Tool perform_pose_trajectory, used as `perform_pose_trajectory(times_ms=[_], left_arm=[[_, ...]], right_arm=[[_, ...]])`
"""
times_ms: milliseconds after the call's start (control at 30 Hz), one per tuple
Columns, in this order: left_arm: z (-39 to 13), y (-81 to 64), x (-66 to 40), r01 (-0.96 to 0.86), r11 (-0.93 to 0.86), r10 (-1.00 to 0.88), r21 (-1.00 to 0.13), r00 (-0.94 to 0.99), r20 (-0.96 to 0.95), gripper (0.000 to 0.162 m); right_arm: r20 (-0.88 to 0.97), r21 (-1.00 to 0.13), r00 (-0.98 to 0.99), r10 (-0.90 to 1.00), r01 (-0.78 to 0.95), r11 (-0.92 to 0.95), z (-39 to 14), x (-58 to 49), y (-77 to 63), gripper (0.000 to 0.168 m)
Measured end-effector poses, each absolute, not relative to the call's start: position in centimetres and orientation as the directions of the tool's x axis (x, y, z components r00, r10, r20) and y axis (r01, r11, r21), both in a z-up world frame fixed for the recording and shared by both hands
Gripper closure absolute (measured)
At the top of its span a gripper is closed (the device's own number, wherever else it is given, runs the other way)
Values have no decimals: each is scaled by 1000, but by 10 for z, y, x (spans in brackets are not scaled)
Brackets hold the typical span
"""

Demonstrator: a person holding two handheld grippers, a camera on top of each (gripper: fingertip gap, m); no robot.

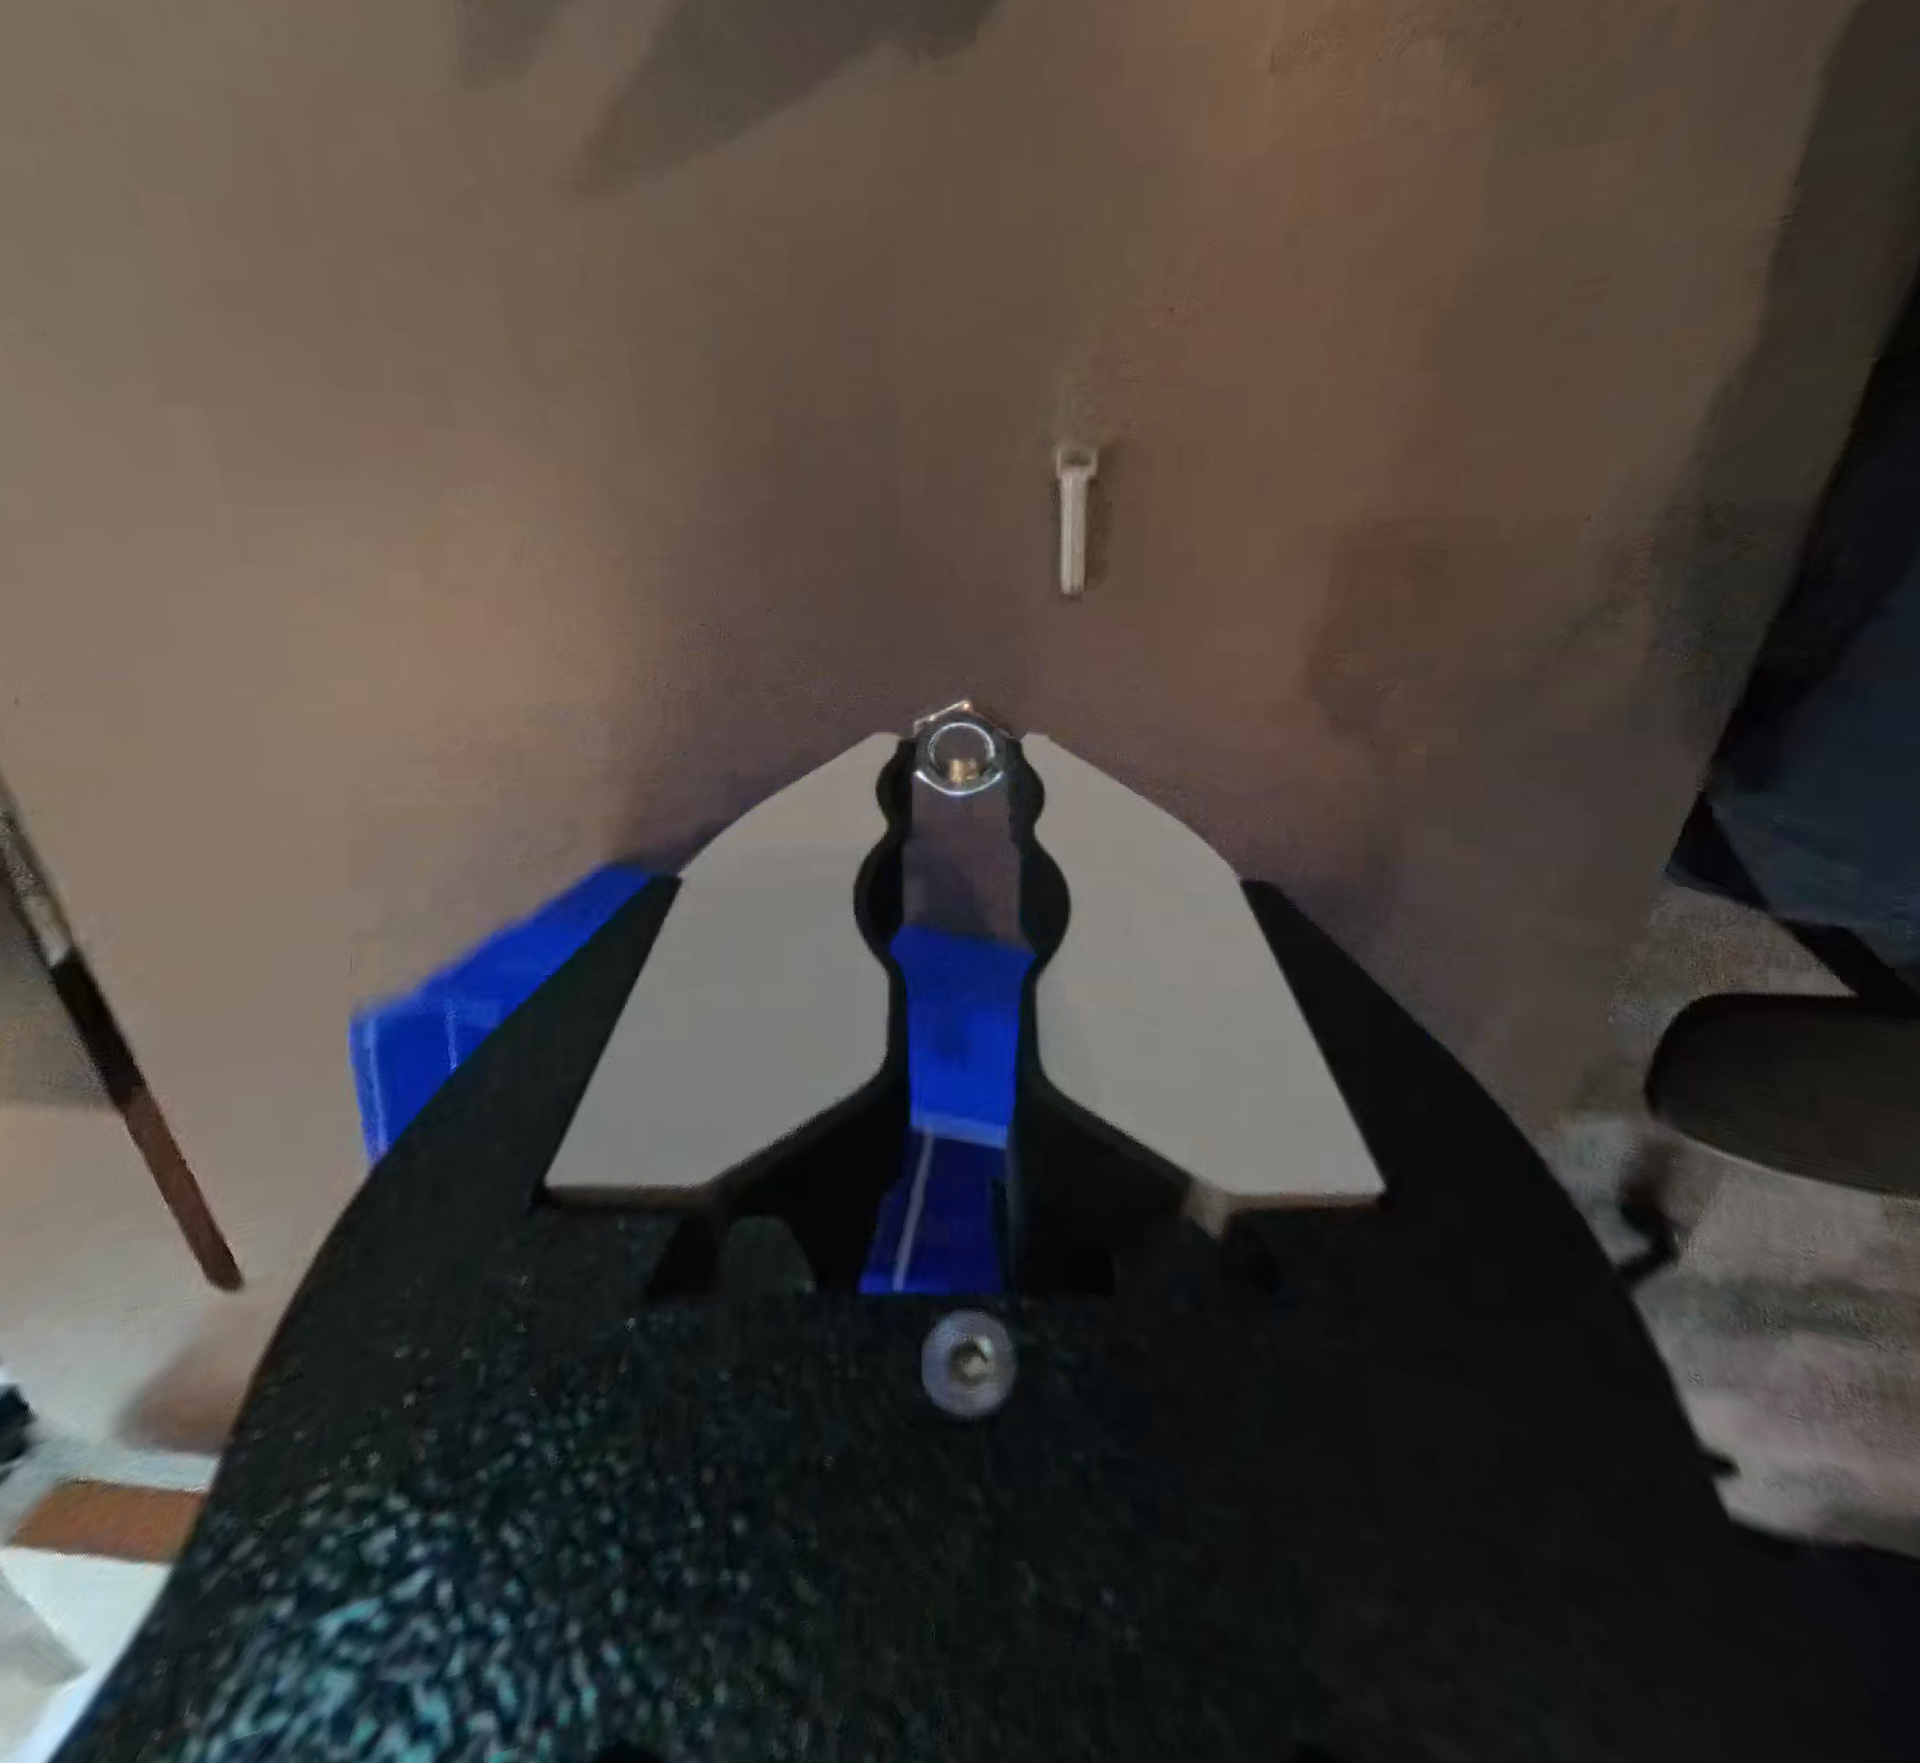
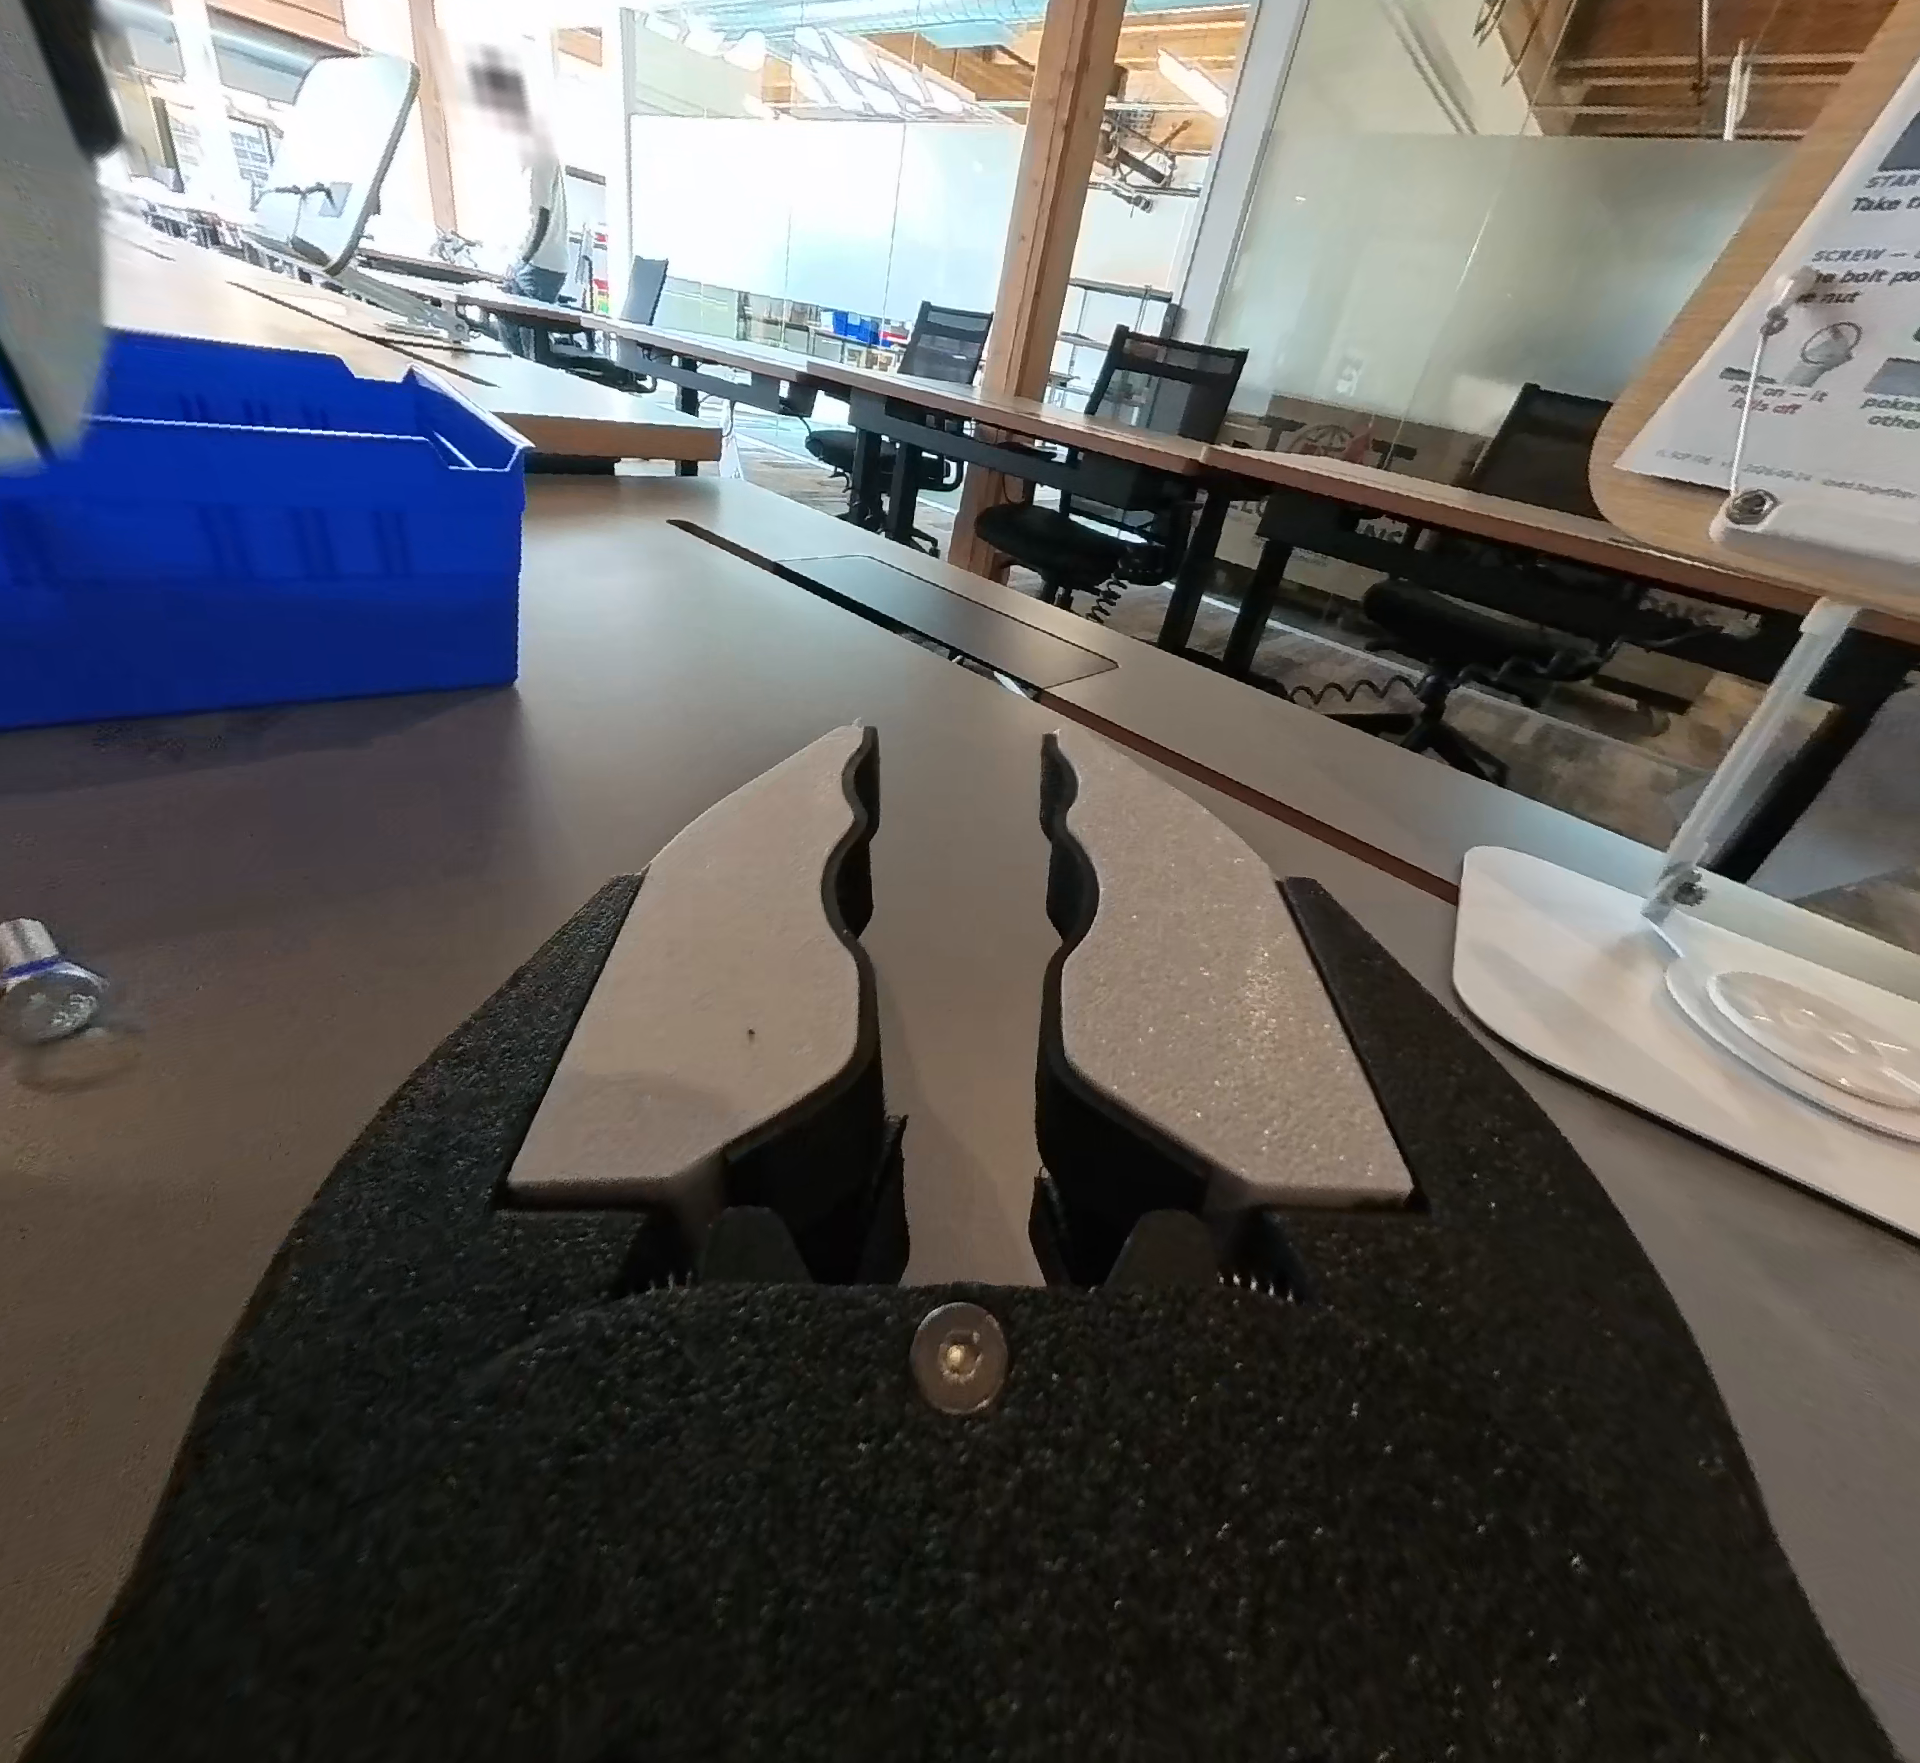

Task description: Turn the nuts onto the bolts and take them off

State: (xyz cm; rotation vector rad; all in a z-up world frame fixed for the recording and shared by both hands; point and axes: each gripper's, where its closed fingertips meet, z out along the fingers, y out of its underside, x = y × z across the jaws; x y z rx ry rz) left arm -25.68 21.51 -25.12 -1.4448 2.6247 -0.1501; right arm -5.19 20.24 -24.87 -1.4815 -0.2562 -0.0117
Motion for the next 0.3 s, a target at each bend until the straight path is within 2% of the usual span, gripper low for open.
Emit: perform_pose_trajectory(times_ms=[33, 167, 300], left_arm=[[-266, 211, -245, -827, 553, -833, -102, -549, -66, 145], [-317, 200, -218, -808, 589, -808, 18, -589, -1, 145], [-345, 192, -209, -814, 581, -812, 17, -578, 79, 145]], right_arm=[[173, -983, 974, 147, 160, 95, -248, -51, 202, 139], [157, -985, 978, 136, 145, 96, -247, -47, 202, 139], [131, -989, 981, 141, 120, 88, -248, -45, 202, 139]])
